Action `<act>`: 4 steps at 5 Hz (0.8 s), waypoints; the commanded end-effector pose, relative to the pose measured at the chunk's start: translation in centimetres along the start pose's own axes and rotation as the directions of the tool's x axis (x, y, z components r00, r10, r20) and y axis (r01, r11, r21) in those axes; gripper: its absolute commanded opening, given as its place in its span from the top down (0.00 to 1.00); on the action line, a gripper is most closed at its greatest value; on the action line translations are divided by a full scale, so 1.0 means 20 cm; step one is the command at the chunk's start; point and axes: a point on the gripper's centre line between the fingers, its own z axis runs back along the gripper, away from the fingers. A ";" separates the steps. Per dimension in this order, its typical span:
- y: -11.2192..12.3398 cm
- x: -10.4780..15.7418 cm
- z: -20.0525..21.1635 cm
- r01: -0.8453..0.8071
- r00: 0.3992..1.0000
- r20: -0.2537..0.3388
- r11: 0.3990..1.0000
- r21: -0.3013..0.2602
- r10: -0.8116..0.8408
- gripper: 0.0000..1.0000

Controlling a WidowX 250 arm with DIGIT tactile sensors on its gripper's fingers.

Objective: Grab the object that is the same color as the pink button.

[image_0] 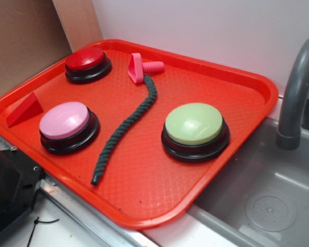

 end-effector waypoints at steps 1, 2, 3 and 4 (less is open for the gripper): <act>0.00 0.00 0.00 0.000 1.000 0.000 1.000 0.000 0.000 0.00; 0.01 0.01 -0.01 -0.118 0.992 -0.034 0.993 0.013 0.119 0.00; 0.03 0.03 -0.04 -0.321 0.946 -0.026 0.944 0.071 0.323 0.00; 0.07 0.07 -0.09 -0.528 0.849 0.002 0.847 0.069 0.529 0.00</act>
